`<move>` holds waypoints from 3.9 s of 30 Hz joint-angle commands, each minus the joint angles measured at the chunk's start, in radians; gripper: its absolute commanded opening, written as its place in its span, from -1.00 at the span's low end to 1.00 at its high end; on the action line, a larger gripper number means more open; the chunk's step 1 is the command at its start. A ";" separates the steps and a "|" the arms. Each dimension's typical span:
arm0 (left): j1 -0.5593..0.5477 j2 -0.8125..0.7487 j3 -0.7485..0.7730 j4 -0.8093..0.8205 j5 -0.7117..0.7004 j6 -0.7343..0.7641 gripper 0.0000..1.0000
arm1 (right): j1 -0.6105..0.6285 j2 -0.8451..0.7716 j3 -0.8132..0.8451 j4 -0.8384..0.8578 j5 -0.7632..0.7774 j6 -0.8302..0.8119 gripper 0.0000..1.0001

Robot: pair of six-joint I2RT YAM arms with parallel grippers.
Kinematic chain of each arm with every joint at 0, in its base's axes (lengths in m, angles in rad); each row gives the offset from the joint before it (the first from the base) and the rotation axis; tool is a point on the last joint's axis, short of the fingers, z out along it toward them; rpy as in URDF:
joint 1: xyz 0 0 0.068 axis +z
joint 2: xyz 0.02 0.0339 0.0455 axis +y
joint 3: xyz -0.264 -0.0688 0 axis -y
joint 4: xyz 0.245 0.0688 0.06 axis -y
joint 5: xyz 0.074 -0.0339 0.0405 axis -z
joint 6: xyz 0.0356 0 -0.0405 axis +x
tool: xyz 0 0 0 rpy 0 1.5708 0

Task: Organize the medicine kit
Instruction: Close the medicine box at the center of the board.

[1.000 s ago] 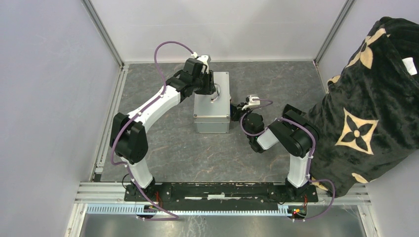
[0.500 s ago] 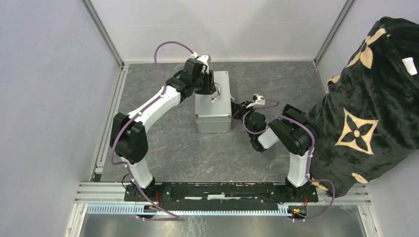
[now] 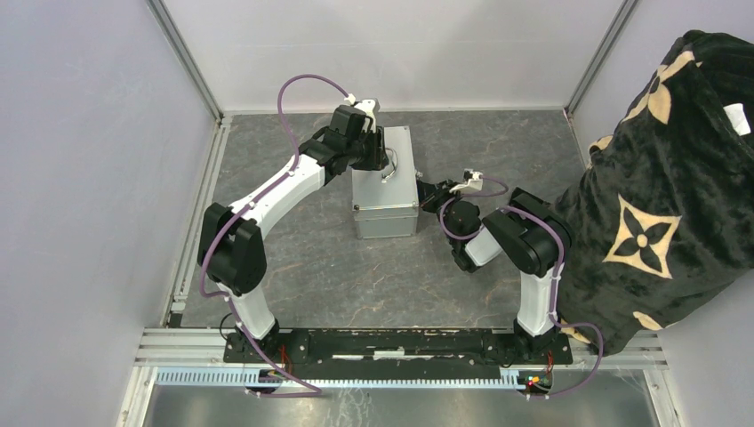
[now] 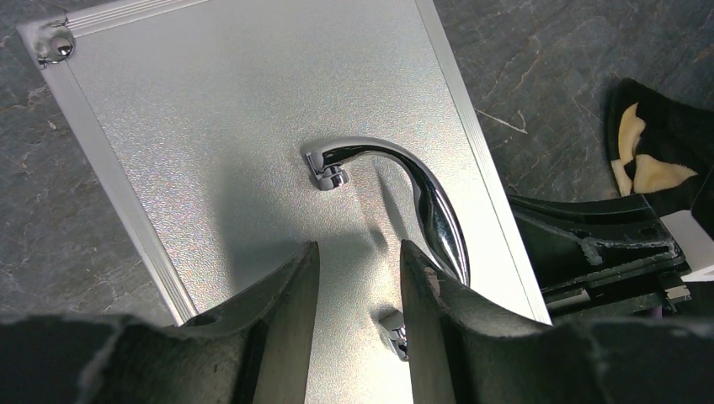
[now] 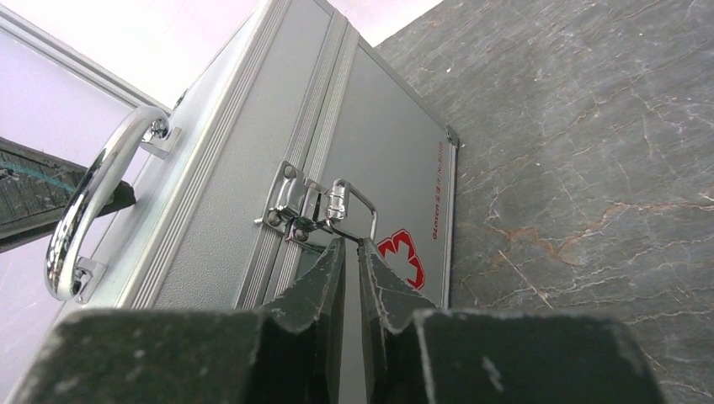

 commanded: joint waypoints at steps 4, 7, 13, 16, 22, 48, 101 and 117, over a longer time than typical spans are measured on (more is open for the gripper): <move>-0.001 0.003 -0.017 -0.044 0.020 0.031 -0.06 | -0.024 0.016 0.038 0.076 0.002 0.072 -0.56; -0.001 0.003 -0.018 -0.045 0.022 0.030 -0.06 | -0.032 0.020 0.039 0.076 0.006 0.089 -0.53; -0.001 0.000 -0.024 -0.045 0.018 0.032 -0.06 | -0.045 0.024 0.043 0.075 0.008 0.113 -0.46; -0.001 0.000 -0.025 -0.045 0.017 0.032 -0.06 | -0.052 0.023 0.045 0.069 0.010 0.122 -0.58; -0.001 0.002 -0.026 -0.044 0.016 0.032 -0.07 | -0.061 0.039 0.057 0.063 0.001 0.135 -0.73; -0.001 -0.003 -0.025 -0.065 -0.004 0.035 -0.09 | -0.079 0.080 0.111 0.008 -0.032 0.097 -0.68; 0.188 -0.163 -0.117 0.043 -0.010 -0.217 0.26 | -0.096 0.046 0.123 0.081 -0.203 0.043 -0.64; 0.229 0.170 0.144 -0.065 0.119 -0.139 0.24 | -0.060 -0.016 0.102 -0.063 -0.237 0.007 -0.64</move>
